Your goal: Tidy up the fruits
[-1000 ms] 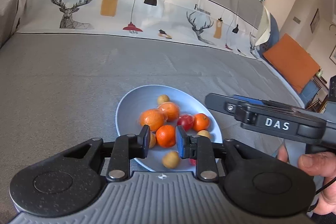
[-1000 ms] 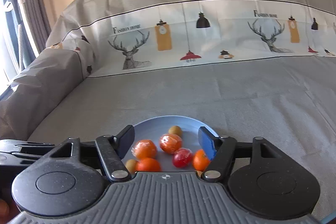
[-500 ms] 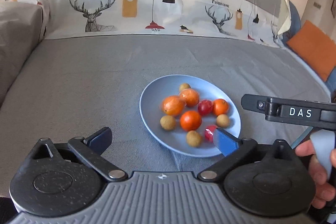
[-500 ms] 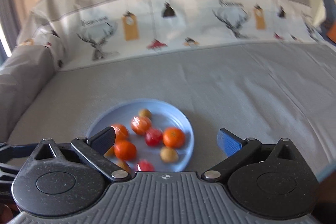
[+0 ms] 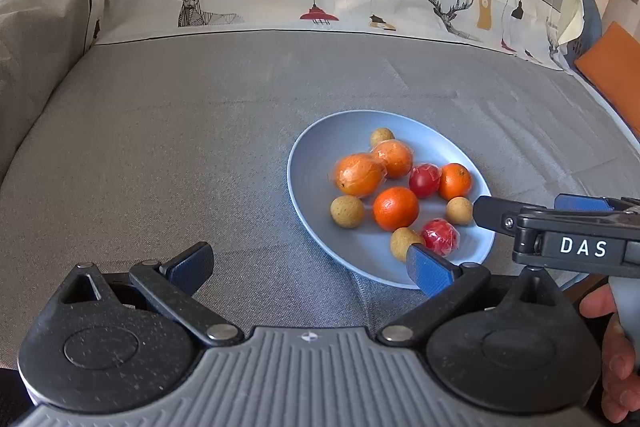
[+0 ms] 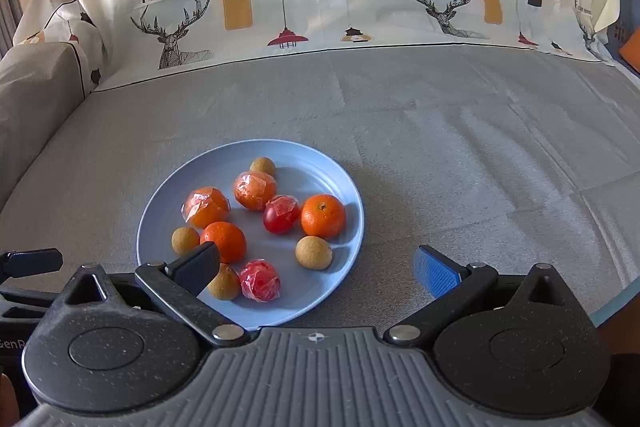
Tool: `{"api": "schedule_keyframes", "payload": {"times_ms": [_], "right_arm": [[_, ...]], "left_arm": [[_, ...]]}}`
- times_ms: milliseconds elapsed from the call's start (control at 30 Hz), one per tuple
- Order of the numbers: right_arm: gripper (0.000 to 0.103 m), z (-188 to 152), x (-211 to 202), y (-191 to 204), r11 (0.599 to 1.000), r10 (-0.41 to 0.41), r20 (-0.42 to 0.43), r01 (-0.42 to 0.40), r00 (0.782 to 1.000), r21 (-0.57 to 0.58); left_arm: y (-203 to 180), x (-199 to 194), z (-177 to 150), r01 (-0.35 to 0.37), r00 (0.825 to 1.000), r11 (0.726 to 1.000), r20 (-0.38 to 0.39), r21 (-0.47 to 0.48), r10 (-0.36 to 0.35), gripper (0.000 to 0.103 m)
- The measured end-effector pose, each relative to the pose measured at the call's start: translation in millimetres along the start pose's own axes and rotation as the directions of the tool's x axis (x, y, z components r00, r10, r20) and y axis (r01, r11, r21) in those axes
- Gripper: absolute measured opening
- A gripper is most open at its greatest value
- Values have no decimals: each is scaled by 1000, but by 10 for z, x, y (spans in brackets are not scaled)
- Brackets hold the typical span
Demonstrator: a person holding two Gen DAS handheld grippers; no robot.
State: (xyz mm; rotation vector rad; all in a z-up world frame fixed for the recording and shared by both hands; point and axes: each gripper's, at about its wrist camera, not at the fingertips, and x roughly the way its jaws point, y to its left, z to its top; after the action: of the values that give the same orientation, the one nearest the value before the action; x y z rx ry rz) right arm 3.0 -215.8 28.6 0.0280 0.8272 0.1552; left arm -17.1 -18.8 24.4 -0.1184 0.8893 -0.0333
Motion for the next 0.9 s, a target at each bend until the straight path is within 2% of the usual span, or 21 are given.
{"api": "schedule_keyframes", "payload": {"times_ms": [900], "right_arm": [[102, 1, 50, 43, 1000, -3, -10, 3, 1000, -12]], "left_arm": [[-41, 32, -6, 11, 1000, 1000, -22, 0, -11, 102]]}}
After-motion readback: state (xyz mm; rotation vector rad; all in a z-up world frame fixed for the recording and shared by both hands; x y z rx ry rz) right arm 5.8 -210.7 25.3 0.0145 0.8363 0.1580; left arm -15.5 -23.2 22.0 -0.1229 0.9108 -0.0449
